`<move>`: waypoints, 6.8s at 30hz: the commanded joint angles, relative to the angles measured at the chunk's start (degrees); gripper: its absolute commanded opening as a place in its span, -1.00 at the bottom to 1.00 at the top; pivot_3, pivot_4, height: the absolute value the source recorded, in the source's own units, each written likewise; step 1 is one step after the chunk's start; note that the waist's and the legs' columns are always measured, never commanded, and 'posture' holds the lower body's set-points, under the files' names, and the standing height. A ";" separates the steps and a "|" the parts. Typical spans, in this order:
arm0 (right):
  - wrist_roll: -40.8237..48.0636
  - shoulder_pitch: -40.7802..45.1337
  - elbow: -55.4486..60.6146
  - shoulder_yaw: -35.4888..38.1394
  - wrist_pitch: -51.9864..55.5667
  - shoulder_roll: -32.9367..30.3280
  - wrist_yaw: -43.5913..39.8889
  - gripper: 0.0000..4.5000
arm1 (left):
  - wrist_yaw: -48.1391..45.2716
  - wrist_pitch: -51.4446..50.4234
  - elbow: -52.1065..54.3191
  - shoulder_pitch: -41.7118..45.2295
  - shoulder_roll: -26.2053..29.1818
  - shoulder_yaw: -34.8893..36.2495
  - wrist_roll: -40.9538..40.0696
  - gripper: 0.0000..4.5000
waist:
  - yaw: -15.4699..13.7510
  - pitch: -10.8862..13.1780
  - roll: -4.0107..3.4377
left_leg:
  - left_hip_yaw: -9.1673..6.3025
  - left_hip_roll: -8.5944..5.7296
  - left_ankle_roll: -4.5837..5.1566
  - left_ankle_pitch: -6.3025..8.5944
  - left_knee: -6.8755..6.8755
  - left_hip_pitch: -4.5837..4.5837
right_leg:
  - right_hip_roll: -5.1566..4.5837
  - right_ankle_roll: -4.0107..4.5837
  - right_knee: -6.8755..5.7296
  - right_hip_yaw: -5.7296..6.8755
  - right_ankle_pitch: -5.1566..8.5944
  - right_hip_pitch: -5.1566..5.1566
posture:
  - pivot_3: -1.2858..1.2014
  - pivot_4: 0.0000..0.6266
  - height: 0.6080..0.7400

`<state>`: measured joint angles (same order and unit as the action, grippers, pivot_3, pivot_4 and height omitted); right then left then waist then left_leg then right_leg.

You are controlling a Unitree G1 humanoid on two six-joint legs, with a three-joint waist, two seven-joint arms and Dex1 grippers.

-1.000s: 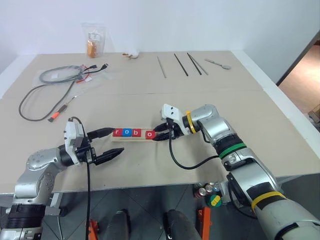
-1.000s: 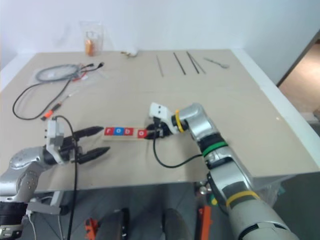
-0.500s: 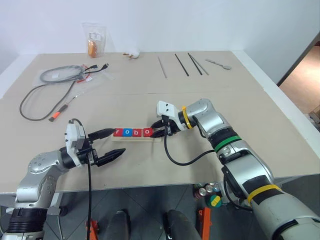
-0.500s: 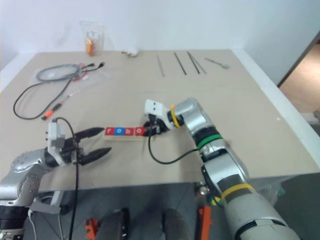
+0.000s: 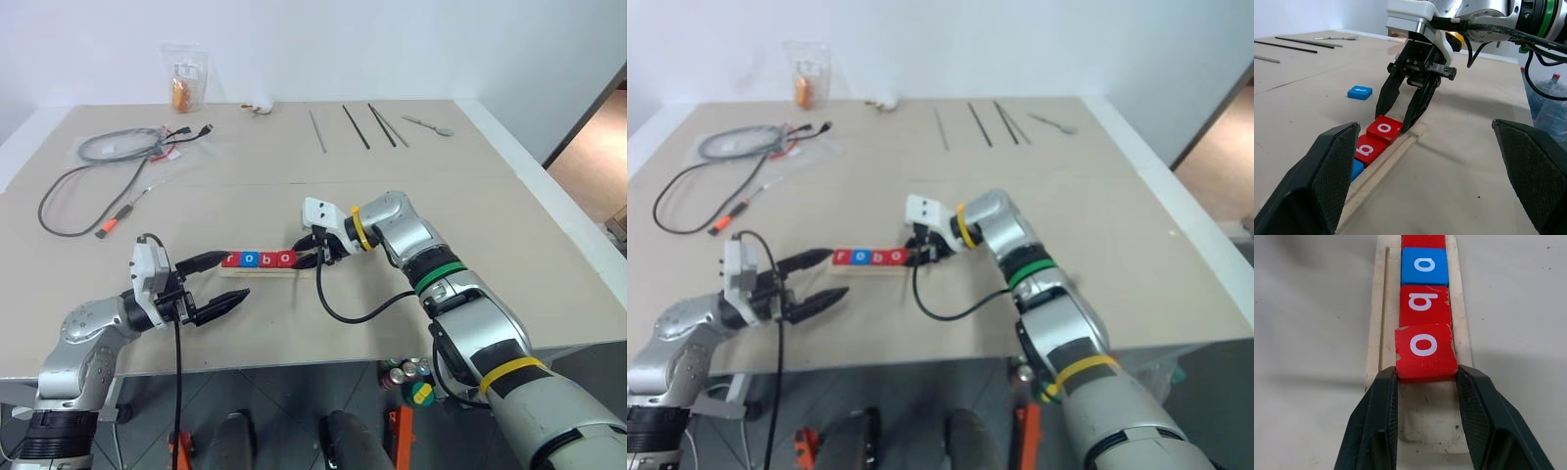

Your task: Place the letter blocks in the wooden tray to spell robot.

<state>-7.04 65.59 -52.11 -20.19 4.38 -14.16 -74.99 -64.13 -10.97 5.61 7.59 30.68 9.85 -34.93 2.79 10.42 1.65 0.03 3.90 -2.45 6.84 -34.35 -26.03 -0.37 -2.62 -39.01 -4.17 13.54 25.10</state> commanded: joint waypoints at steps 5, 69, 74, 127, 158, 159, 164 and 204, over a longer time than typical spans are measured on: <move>-0.19 2.10 -0.85 0.50 -1.36 0.31 -0.29 -0.49 | 0.27 1.17 2.59 -0.06 0.22 1.18 -0.84 1.00 | 0.00 0.00 0.00 | 0.00 0.00 0.00 0.00 0.00 0.00 | -0.01 0.00 0.00 0.00 0.00 -0.01 | 0.03 -0.52 1.00; 3.48 -3.39 8.25 1.04 5.78 0.40 -0.37 -0.97 | -0.61 1.33 0.67 1.53 0.31 0.55 -0.15 1.00 | -0.01 0.00 0.00 | 0.00 0.00 0.00 0.00 0.05 -0.01 | 0.00 0.02 0.00 0.01 0.04 0.02 | 0.03 -0.52 1.00; 2.98 -2.05 5.34 0.93 4.63 1.09 1.12 -0.97 | -0.66 1.47 0.68 1.46 0.36 0.60 -0.06 1.00 | 0.01 0.00 0.00 | 0.00 0.00 0.00 0.00 0.05 0.01 | 0.00 0.03 0.00 0.01 0.03 0.01 | 0.03 -0.52 1.00; 1.15 6.17 -21.46 14.25 -6.52 -3.67 25.14 0.99 | -0.22 -0.45 3.30 3.27 0.48 -0.81 -0.72 1.00 | 0.16 0.00 0.00 | 0.02 -0.01 0.00 0.00 0.10 -0.01 | 0.00 0.01 0.02 -0.03 0.05 0.01 | 0.03 -0.52 1.00; 1.76 3.58 -23.21 18.63 -0.58 0.85 29.43 -0.30 | 4.18 0.78 3.61 2.54 -1.08 0.58 -2.61 1.00 | 0.16 0.00 0.01 | 0.01 -0.01 0.00 0.00 0.07 0.00 | 0.00 0.01 0.02 -0.04 0.03 -0.04 | 0.03 -0.52 1.00; 1.57 3.44 -23.18 18.63 -0.68 0.84 29.46 -0.45 | 4.20 0.83 3.58 2.56 -1.12 0.52 -2.58 1.00 | 0.16 0.00 0.00 | 0.01 -0.01 0.00 0.00 0.06 0.01 | 0.00 0.01 0.02 -0.04 0.03 -0.05 | 0.03 -0.52 1.00; 0.80 2.97 -22.82 17.99 -1.17 0.03 28.59 -0.48 | 4.10 1.07 3.38 2.68 -1.18 0.43 -2.43 1.00 | 0.16 0.00 0.01 | 0.01 -0.01 0.00 0.00 0.06 0.03 | 0.00 0.00 0.02 -0.03 0.03 -0.07 | 0.03 -0.52 1.00; 12.24 -32.88 87.57 26.24 88.12 -0.37 55.35 -0.48 | -1.57 1.05 -4.91 11.72 -4.96 -5.07 -1.11 1.00 | -0.01 -0.04 0.05 | -0.03 -0.03 -0.01 0.00 -0.07 -0.01 | -0.03 0.02 0.03 -0.05 -0.06 -0.01 | 0.03 -0.52 1.00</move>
<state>5.86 30.72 32.41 4.01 91.85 -15.19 -21.91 -65.24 -10.03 0.42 18.39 25.68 4.44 -35.87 2.79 10.38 1.70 0.00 3.87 -2.46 6.84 -34.40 -26.05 -0.40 -2.60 -38.98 -4.22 13.48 25.10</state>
